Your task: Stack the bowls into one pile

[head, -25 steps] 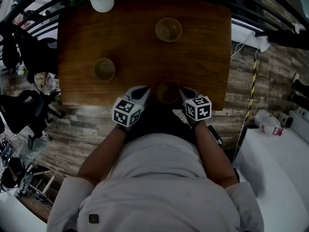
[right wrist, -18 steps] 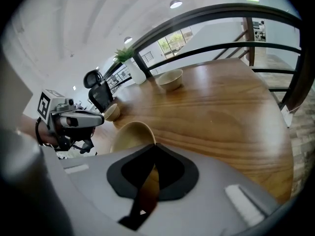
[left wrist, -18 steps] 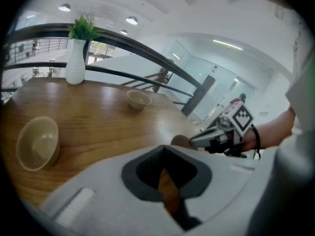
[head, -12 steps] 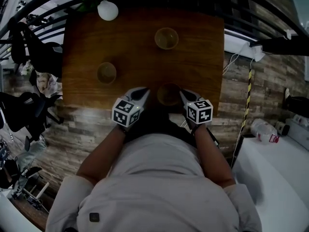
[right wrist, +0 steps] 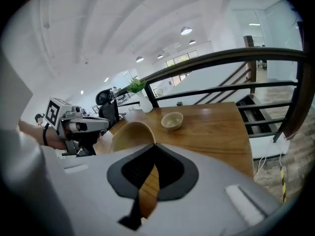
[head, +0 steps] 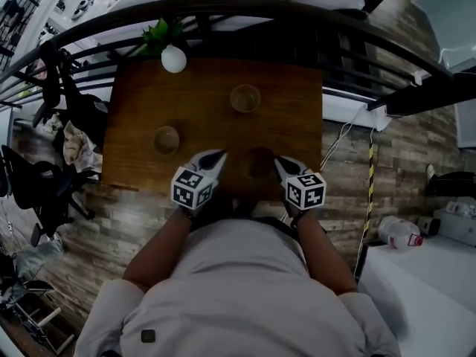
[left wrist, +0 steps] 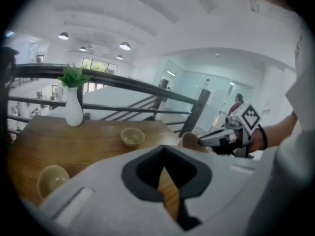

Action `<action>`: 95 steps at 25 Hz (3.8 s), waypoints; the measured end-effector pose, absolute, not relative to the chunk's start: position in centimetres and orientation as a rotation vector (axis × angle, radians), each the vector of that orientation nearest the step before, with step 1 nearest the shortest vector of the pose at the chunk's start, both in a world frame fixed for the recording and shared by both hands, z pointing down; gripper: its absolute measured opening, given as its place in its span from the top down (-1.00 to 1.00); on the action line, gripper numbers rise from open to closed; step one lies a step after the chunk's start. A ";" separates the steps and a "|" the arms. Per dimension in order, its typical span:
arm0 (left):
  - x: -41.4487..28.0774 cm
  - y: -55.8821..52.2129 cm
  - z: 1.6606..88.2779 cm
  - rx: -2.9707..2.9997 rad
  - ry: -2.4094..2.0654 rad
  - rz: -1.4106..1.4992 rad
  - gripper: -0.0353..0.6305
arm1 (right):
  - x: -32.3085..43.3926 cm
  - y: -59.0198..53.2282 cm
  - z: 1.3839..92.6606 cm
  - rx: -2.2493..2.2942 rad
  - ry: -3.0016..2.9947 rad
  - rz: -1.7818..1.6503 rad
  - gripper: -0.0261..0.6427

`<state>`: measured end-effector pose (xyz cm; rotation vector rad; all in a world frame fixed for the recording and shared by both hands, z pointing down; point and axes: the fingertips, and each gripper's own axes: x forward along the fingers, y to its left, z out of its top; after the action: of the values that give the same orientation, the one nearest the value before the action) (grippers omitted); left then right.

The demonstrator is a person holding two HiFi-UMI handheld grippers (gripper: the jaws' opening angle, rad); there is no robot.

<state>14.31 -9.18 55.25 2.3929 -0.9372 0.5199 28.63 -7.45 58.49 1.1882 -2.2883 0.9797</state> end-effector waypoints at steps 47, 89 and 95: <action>-1.6 -4.1 40.9 2.472 -1.332 0.292 0.88 | 14.4 -8.0 44.2 1.083 -2.562 0.698 0.88; -28.8 -3.4 42.2 2.472 -1.250 0.335 0.88 | -15.2 -7.5 46.9 1.029 -2.546 0.788 0.88; -24.8 -9.1 42.6 2.473 -1.204 0.332 0.88 | -12.5 -12.1 46.7 1.022 -2.556 0.778 0.88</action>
<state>-24.80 -9.07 42.56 2.4725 -1.2041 0.3316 -12.54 -12.11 46.74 1.0218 -2.5561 0.7784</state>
